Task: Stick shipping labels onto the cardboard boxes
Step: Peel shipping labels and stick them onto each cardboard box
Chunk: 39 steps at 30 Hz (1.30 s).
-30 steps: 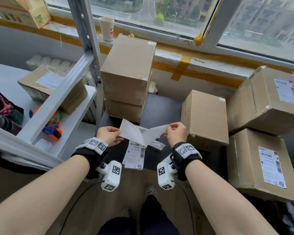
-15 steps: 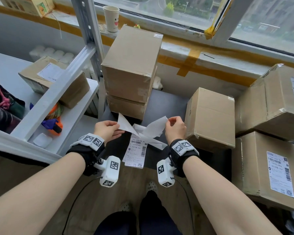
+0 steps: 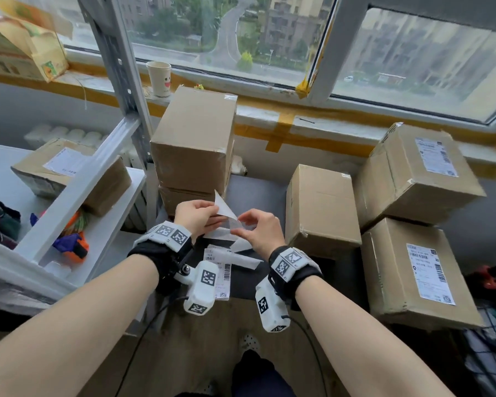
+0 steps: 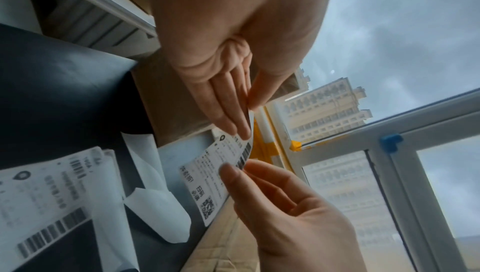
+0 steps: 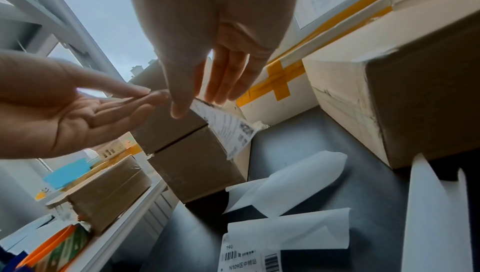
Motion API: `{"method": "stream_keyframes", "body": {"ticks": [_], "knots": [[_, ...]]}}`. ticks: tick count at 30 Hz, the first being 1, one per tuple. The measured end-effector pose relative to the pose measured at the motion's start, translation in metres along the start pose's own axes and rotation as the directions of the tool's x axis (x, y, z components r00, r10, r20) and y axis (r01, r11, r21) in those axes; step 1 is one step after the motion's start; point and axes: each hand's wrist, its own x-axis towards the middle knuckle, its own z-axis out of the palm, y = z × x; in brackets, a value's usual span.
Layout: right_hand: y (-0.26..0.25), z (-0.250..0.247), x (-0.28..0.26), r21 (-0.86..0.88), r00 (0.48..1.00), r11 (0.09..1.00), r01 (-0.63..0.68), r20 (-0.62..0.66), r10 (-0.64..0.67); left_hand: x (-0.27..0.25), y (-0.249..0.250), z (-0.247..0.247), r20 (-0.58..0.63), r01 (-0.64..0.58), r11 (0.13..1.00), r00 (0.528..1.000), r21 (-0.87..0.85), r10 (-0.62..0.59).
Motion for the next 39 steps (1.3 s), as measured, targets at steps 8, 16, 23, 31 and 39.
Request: {"method": "stream_keyframes", "body": {"ticks": [8, 16, 23, 31, 39], "knots": [[0.003, -0.03, -0.017, 0.015, 0.974, 1.0, 0.002, -0.227, 0.002, -0.015, 0.008, 0.029, 0.128, -0.062, 0.994, 0.99, 0.089, 0.051], [0.023, -0.072, -0.018, 0.333, 0.902, 0.934, -0.132, -0.35, 0.252, -0.006, 0.009, 0.062, 0.085, -0.179, 0.931, 0.984, 0.318, 0.16], [0.054, -0.11, -0.002, 0.569, 0.868, 0.802, -0.182, -0.291, 0.403, 0.02, 0.0, 0.107, 0.177, -0.143, 0.861, 0.982, 0.487, 0.063], [0.094, -0.152, 0.03, 0.515, 0.878, 0.817, -0.259, -0.227, 0.422, 0.051, -0.004, 0.169, 0.193, -0.117, 0.854, 0.981, 0.507, 0.02], [0.138, -0.183, 0.066, 0.355, 0.874, 0.857, -0.373, -0.175, 0.453, 0.078, -0.015, 0.218, 0.163, -0.071, 0.826, 0.986, 0.56, -0.025]]}}
